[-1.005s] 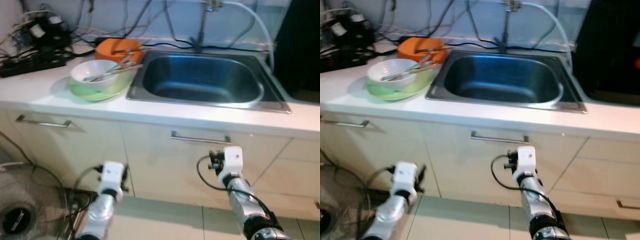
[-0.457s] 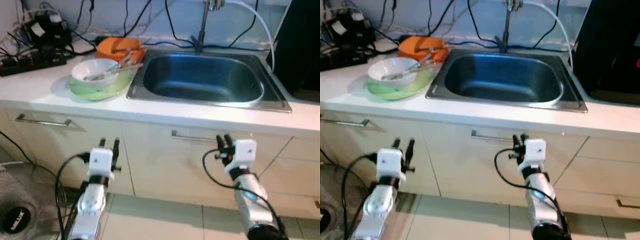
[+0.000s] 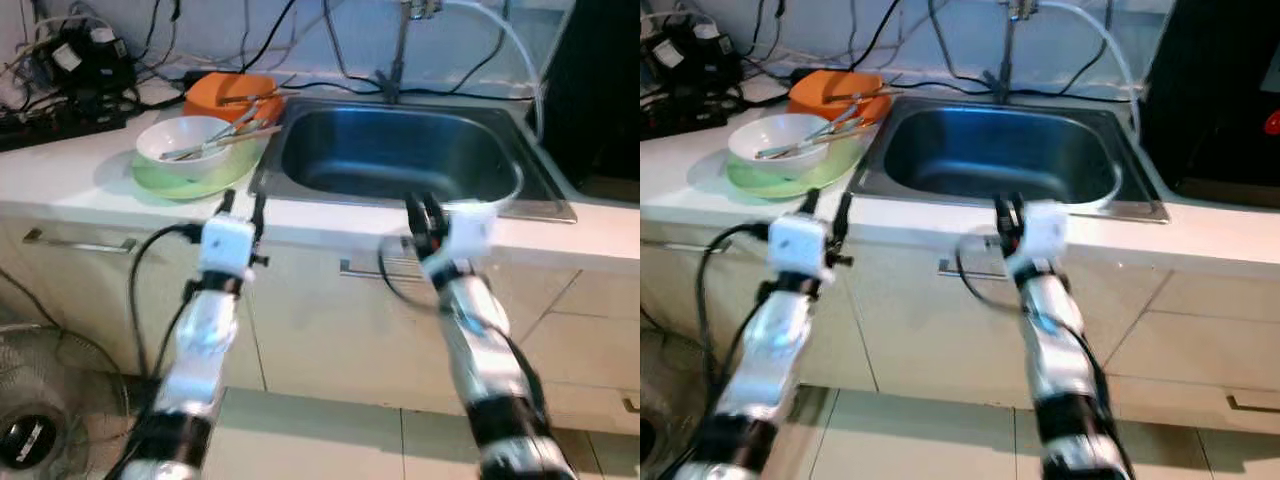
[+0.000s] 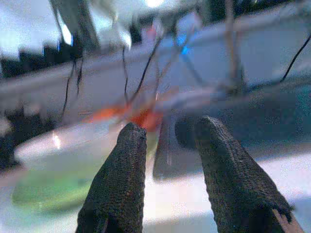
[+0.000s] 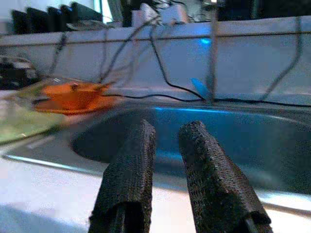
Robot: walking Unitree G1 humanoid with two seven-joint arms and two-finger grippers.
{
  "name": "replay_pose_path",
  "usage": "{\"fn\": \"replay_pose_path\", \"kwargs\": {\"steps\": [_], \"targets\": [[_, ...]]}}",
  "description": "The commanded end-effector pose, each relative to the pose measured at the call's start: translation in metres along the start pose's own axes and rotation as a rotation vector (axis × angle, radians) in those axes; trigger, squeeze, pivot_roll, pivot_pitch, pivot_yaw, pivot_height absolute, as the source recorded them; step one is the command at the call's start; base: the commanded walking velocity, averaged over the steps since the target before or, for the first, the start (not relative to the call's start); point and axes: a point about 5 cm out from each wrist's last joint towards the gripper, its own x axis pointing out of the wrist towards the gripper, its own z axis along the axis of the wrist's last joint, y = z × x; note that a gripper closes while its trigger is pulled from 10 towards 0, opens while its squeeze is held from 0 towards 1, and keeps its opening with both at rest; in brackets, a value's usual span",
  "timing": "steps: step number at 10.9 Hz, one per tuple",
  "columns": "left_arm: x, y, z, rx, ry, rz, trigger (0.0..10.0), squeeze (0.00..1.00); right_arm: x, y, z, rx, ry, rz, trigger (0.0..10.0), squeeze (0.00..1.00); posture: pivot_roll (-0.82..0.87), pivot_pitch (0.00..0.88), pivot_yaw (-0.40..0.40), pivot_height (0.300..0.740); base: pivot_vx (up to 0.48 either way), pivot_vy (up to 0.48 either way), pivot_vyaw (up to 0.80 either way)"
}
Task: Kitchen organization
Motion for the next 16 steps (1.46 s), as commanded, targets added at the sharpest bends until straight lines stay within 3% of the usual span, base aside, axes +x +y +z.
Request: {"fn": "replay_pose_path", "kwargs": {"steps": [1, 3, 4, 7, 16], "targets": [[0.008, -0.005, 0.003, 0.013, 0.026, 0.002, 10.0, 0.00, 0.002, 0.005, -0.007, 0.025, 0.044, 0.007, 10.0, 0.00, 0.13, 0.000, -0.010, 0.740, 0.000, 0.000, 0.00], [0.016, -0.022, 0.012, -0.043, 0.003, -0.045, 10.0, 0.00, 0.012, 0.024, -0.004, 0.040, 0.061, 0.055, 10.0, 0.00, 0.14, 0.000, -0.015, 0.740, 0.000, 0.000, 0.00], [0.011, -0.031, 0.018, -0.033, -0.030, -0.079, 10.0, 0.00, 0.013, 0.029, -0.006, 0.052, 0.075, 0.062, 10.0, 0.00, 0.14, 0.000, -0.010, 0.740, 0.000, 0.000, 0.78], [0.013, -0.025, 0.020, -0.041, -0.019, -0.085, 10.0, 0.00, 0.013, 0.029, -0.007, 0.088, 0.083, 0.061, 10.0, 0.00, 0.14, 0.000, -0.006, 0.740, 0.082, 0.000, 0.26], [0.012, -0.022, 0.018, -0.048, 0.000, -0.120, 10.0, 0.00, 0.016, 0.031, -0.007, 0.123, 0.087, 0.044, 10.0, 0.00, 0.16, 0.000, -0.004, 0.740, 0.363, 0.000, -0.09]]}}
